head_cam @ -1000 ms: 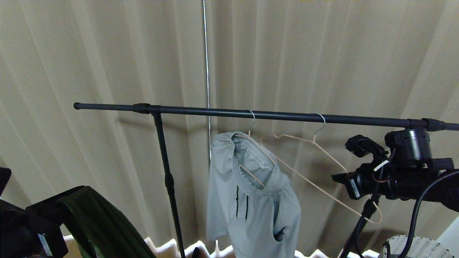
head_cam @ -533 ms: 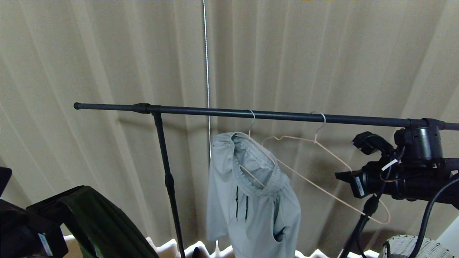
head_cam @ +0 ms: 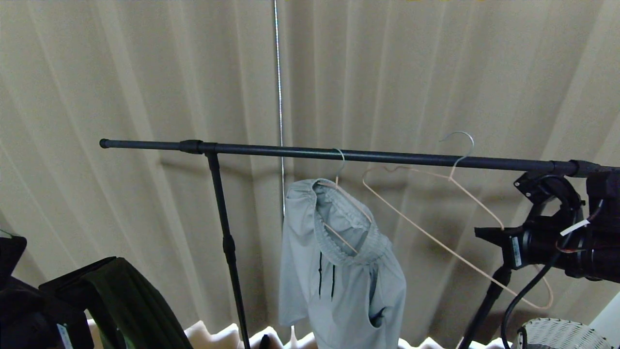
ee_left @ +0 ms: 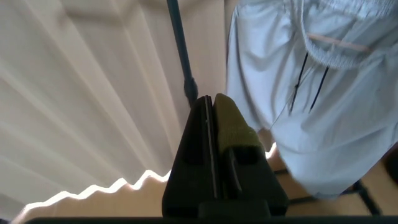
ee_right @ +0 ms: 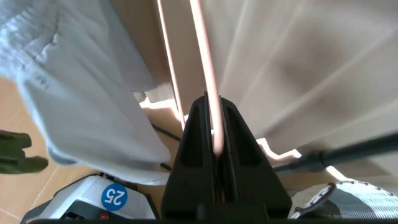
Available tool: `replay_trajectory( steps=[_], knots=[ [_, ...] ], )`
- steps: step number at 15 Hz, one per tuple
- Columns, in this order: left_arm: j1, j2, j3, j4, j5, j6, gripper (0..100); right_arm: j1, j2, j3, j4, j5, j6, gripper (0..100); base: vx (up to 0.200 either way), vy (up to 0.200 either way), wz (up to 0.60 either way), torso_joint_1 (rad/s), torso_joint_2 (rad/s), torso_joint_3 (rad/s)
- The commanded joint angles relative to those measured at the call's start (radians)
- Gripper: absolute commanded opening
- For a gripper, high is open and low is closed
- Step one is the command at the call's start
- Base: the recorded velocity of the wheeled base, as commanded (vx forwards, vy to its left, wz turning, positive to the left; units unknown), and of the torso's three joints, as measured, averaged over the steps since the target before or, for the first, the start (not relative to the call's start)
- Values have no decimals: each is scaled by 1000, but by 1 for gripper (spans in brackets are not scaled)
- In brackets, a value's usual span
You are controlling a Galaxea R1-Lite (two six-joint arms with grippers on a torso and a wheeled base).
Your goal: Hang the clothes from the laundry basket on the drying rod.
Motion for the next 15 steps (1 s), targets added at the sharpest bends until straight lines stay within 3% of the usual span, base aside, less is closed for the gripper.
replay_trajectory(
  steps=[1, 8, 15],
  knots=[
    [0, 0, 9, -1, 2, 8, 0, -9, -95, 54, -1, -2, 0, 0, 0, 0, 0, 0, 0, 0],
    [2, -26, 12, -2, 2, 3, 0, -19, -270, 172, 7, -7, -6, 0, 0, 0, 0, 0, 0, 0],
    [3, -52, 4, -2, 3, 0, 0, -21, -291, 195, 13, -8, -9, 0, -29, 0, 0, 0, 0, 0]
  ],
)
